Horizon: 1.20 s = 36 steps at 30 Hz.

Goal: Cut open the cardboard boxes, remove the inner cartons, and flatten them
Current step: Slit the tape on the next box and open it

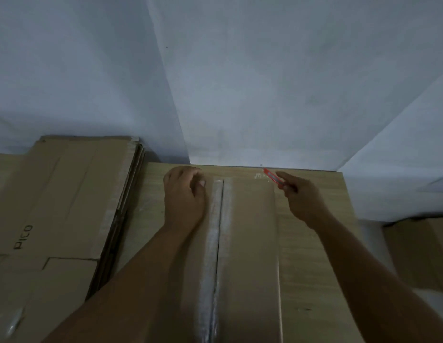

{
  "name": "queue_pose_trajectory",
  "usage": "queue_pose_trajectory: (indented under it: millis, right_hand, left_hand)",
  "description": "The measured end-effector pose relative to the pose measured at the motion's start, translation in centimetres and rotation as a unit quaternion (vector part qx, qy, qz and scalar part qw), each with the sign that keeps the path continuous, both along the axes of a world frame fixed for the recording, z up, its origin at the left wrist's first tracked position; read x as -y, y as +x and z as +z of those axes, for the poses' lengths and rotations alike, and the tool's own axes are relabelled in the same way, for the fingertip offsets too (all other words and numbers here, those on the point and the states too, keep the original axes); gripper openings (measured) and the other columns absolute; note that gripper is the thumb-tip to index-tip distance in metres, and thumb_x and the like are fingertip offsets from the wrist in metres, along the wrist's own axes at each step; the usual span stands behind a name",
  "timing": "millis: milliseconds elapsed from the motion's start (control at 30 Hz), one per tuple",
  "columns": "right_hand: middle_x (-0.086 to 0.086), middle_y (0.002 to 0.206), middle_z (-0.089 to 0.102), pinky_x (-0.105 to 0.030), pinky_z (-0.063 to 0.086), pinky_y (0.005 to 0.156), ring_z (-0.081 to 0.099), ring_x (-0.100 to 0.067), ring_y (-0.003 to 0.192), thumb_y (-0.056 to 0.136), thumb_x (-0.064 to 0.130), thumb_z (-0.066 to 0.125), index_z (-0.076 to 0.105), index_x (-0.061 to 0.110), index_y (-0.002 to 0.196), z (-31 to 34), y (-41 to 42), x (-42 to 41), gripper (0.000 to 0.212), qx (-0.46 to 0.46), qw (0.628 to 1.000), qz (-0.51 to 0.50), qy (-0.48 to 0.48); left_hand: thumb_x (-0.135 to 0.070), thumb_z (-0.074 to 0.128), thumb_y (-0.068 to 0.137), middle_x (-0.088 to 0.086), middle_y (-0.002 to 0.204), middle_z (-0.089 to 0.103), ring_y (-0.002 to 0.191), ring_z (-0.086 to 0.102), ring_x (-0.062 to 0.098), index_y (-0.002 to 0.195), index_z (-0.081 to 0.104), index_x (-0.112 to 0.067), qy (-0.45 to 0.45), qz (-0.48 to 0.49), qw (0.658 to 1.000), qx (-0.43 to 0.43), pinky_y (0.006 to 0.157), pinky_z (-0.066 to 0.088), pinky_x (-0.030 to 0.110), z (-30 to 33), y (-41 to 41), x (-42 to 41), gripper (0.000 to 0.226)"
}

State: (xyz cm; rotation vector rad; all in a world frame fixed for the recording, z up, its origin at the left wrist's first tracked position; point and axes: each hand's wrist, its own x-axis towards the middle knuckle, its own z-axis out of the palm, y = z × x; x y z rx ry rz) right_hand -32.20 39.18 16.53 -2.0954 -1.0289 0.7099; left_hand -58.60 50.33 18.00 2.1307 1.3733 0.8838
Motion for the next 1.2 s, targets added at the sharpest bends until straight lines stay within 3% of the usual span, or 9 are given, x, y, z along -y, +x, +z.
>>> queue_pose_trajectory:
  millis: [133,233,300,533,667,867,1033,1100,1200]
  right_hand:
    - [0.007,0.102,0.071,-0.028,0.049,0.077,0.065,-0.015,0.093,0.099,0.009,0.053,0.066,0.027,0.13,0.4,-4.3,5.6,0.039,0.018,0.995,-0.09,0.029]
    - [0.011,0.092,0.067,-0.032,0.054,0.074,0.066,-0.017,0.082,0.1,0.014,0.055,0.064,0.029,0.132,0.4,-7.8,10.0,0.037,-0.004,0.99,-0.136,0.045]
    - [0.006,0.089,0.068,-0.026,0.05,0.065,0.063,-0.014,0.074,0.096,0.015,0.062,0.066,0.024,0.13,-1.0,-9.6,12.8,0.036,-0.018,0.983,-0.178,0.037]
    - [-0.008,0.101,0.058,-0.029,0.036,0.073,0.058,-0.03,0.084,0.093,0.014,0.065,0.072,0.024,0.122,-4.3,-17.2,22.9,0.031,0.074,0.948,-0.303,-0.06]
    - [-0.004,0.106,0.065,-0.042,0.036,0.086,0.054,-0.032,0.096,0.092,0.024,0.065,0.072,0.036,0.116,-5.9,-20.4,27.4,0.028,0.14,0.925,-0.33,-0.128]
    - [0.0,0.112,0.067,-0.042,0.033,0.092,0.054,-0.024,0.099,0.094,0.026,0.063,0.07,0.032,0.118,-7.2,-22.8,30.3,0.026,0.155,0.928,-0.31,-0.137]
    - [-0.001,0.118,0.061,-0.037,0.032,0.09,0.052,-0.023,0.108,0.093,0.035,0.065,0.066,0.029,0.125,-7.2,-22.8,31.2,0.032,0.139,0.942,-0.273,-0.137]
    - [-0.006,0.121,0.06,-0.036,0.03,0.088,0.051,-0.025,0.109,0.094,0.039,0.064,0.065,0.027,0.128,-6.4,-22.7,30.8,0.036,0.127,0.943,-0.287,-0.109]
    - [-0.006,0.117,0.059,-0.036,0.033,0.086,0.048,-0.022,0.104,0.097,0.038,0.059,0.063,0.025,0.131,-3.8,-23.3,28.6,0.036,0.158,0.938,-0.309,0.006]
  left_hand:
    - [-0.016,0.066,0.092,0.0,0.11,0.063,0.115,0.05,0.024,0.102,0.072,-0.018,0.002,-0.05,0.997,-0.053,0.103,0.04,0.041,1.0,-2.2,0.7,0.012]
    - [-0.025,0.065,0.094,0.001,0.125,0.059,0.126,0.047,0.025,0.114,0.07,-0.018,-0.012,-0.085,0.992,-0.09,0.109,0.038,0.047,1.4,-4.6,3.3,0.022]
    - [-0.031,0.062,0.096,0.002,0.13,0.057,0.129,0.045,0.023,0.119,0.069,-0.017,-0.019,-0.101,0.99,-0.097,0.112,0.036,0.042,1.5,-6.5,5.9,0.028]
    - [-0.051,0.044,0.095,0.007,0.139,0.052,0.132,0.044,0.022,0.129,0.063,-0.013,-0.013,-0.146,0.985,-0.089,0.112,0.037,0.039,0.8,-12.7,14.6,0.055]
    - [-0.053,0.035,0.098,0.01,0.153,0.042,0.145,0.031,0.028,0.141,0.055,-0.013,-0.009,-0.167,0.977,-0.129,0.118,0.023,0.04,-0.4,-14.7,17.5,0.062]
    - [-0.058,0.018,0.098,0.009,0.162,0.027,0.153,0.011,0.027,0.151,0.041,-0.013,-0.009,-0.175,0.973,-0.153,0.122,0.02,0.045,-1.3,-15.7,19.4,0.073]
    - [-0.063,0.01,0.093,0.003,0.166,0.016,0.153,-0.003,0.019,0.154,0.033,-0.017,-0.026,-0.166,0.972,-0.164,0.123,0.011,0.035,-1.3,-15.1,19.9,0.08]
    - [-0.059,0.011,0.095,0.007,0.164,0.022,0.154,0.003,0.024,0.152,0.038,-0.014,-0.022,-0.16,0.969,-0.186,0.123,0.015,0.038,-1.4,-14.5,20.2,0.078]
    - [-0.045,0.021,0.101,0.019,0.152,0.044,0.147,0.028,0.039,0.14,0.054,-0.005,0.004,-0.148,0.965,-0.217,0.117,0.032,0.049,-1.7,-13.7,20.4,0.065]
